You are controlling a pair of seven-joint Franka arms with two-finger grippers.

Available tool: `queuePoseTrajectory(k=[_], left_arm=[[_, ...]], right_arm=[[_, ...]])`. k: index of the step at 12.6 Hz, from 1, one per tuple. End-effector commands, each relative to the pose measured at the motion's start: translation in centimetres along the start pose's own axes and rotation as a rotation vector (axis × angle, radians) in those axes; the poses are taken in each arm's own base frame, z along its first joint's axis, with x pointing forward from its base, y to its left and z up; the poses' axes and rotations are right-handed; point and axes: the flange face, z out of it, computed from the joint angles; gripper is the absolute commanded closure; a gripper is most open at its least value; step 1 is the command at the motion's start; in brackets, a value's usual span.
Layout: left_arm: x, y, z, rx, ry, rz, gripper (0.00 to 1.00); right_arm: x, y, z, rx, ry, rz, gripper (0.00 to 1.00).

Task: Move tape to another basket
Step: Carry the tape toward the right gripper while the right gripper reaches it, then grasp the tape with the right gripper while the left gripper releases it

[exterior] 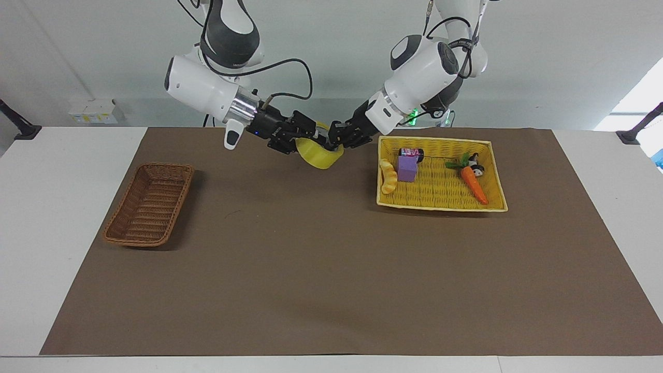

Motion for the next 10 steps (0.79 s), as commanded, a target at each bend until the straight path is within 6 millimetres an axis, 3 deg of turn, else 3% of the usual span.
queuePoseTrajectory(k=[1,2,4,7,10], left_arm=[[0.3,0.3,-1.3,-0.041,0.036,-0.015,0.24],[0.3,0.4,-1.4,-0.050,0.045,-0.021,0.00],[0.4,0.4,-2.6,-0.069,0.071,-0.032,0.00],[2.6,-1.5,-6.6,-0.064,0.098,-0.069,0.00],[5.2,-4.7,-9.7,0.069,0.151,-0.053,0.00]], right_arm=[[0.0,0.3,-1.2,0.017,-0.006,0.061,1.00],[0.2,0.2,-1.2,0.016,-0.004,0.060,1.00],[0.2,0.2,-1.2,0.016,-0.004,0.062,1.00],[0.8,0.7,-3.0,0.014,0.019,0.064,1.00],[2.5,3.0,-9.5,-0.054,-0.001,0.055,1.00]])
